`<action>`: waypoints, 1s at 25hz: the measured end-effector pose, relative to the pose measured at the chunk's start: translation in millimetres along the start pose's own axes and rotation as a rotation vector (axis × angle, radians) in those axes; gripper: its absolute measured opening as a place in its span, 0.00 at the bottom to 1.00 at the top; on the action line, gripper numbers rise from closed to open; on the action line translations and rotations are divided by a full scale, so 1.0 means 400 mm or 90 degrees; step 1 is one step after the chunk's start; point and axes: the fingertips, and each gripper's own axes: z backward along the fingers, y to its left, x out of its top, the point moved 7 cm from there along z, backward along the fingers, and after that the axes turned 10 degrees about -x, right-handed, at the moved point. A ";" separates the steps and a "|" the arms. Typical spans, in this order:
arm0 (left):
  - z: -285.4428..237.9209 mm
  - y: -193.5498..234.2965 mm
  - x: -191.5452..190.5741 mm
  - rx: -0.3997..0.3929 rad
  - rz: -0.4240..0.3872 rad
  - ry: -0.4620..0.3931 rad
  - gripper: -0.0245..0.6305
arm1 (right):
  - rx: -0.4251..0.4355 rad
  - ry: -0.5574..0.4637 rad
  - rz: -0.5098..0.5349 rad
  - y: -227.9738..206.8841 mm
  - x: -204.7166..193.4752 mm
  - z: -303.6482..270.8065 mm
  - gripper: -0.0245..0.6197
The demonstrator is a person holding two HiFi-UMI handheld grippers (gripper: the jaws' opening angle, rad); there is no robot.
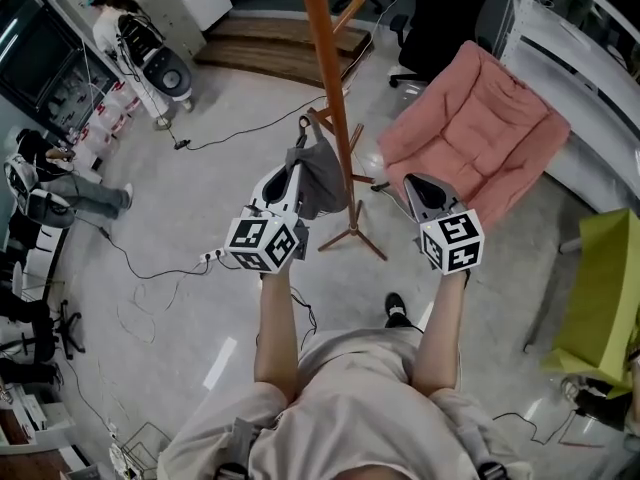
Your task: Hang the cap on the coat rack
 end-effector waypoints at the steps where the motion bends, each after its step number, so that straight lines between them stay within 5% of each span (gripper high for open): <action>1: -0.001 0.000 -0.002 0.000 0.001 0.001 0.07 | -0.002 0.001 0.001 -0.002 0.000 0.003 0.05; 25: -0.057 0.043 -0.049 0.023 0.005 0.035 0.07 | 0.010 0.026 0.011 -0.042 -0.015 -0.031 0.05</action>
